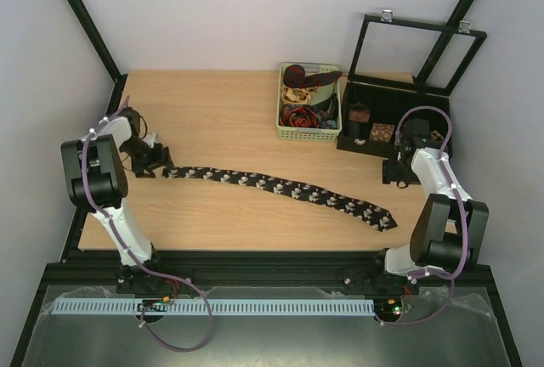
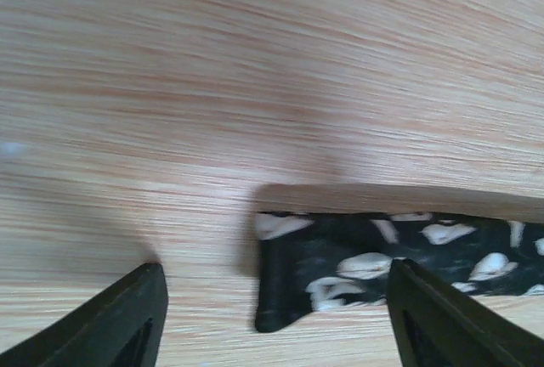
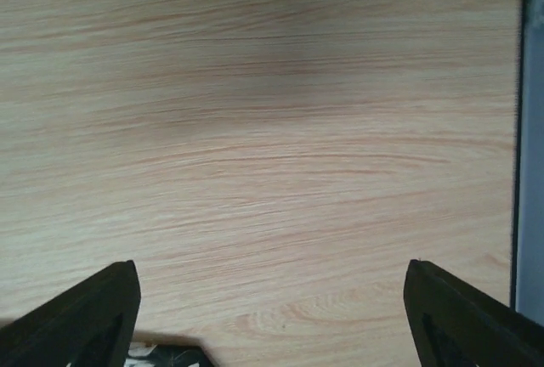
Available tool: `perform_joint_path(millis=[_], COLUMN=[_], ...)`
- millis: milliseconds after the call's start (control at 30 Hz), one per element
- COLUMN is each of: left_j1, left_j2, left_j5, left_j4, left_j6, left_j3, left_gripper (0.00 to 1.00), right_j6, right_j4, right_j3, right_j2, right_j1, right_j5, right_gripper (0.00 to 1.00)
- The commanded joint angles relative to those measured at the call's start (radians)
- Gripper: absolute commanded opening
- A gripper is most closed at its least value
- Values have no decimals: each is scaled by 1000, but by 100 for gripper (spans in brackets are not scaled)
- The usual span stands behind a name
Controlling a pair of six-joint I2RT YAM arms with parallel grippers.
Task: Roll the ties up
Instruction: Flatten out the tie at the center of the board, then adjust the tie at the center of the board.
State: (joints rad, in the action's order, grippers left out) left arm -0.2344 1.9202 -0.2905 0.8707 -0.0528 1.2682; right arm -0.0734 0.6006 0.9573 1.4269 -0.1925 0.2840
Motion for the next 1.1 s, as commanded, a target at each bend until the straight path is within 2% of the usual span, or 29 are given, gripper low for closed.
perform_joint_path(millis=[0, 67, 133, 233, 300, 400, 500, 667, 733, 900, 1033, 1067], left_j1=[-109, -163, -180, -161, -142, -126, -123, -109, -98, -84, -77, -73], left_j2=[26, 27, 38, 54, 47, -4, -103, -242, -257, -224, -249, -255], left_j5=[85, 20, -49, -78, -64, -53, -89, -108, -97, -108, -117, -113], left_j4=[62, 66, 87, 109, 99, 44, -45, -184, -215, -210, -244, -256], left_j6=[105, 184, 310, 424, 454, 486, 555, 662, 669, 638, 658, 663], left_j3=[39, 80, 146, 234, 262, 226, 89, -80, -104, -87, -109, -118], left_gripper=[79, 88, 95, 97, 97, 96, 95, 96, 96, 96, 96, 96], right_j6=[-311, -462, -566, -695, -689, -661, -711, -785, -785, -777, -772, -775], right_j4=[90, 186, 255, 342, 355, 331, 252, 127, 79, -114, -222, -247], right_j3=[27, 62, 87, 117, 112, 51, -87, -297, -357, -491, -515, -521], right_j2=[-16, -5, 22, 93, 128, 83, -79, -342, -380, -399, -371, -366], right_j1=[-22, -20, -11, 21, 60, 100, 159, 294, 342, 416, 424, 425], right_j5=[-229, -396, -498, -572, -555, -571, -575, -441, -376, -223, -138, -123], right_gripper=[89, 96, 99, 99, 99, 96, 94, 88, 84, 83, 71, 62])
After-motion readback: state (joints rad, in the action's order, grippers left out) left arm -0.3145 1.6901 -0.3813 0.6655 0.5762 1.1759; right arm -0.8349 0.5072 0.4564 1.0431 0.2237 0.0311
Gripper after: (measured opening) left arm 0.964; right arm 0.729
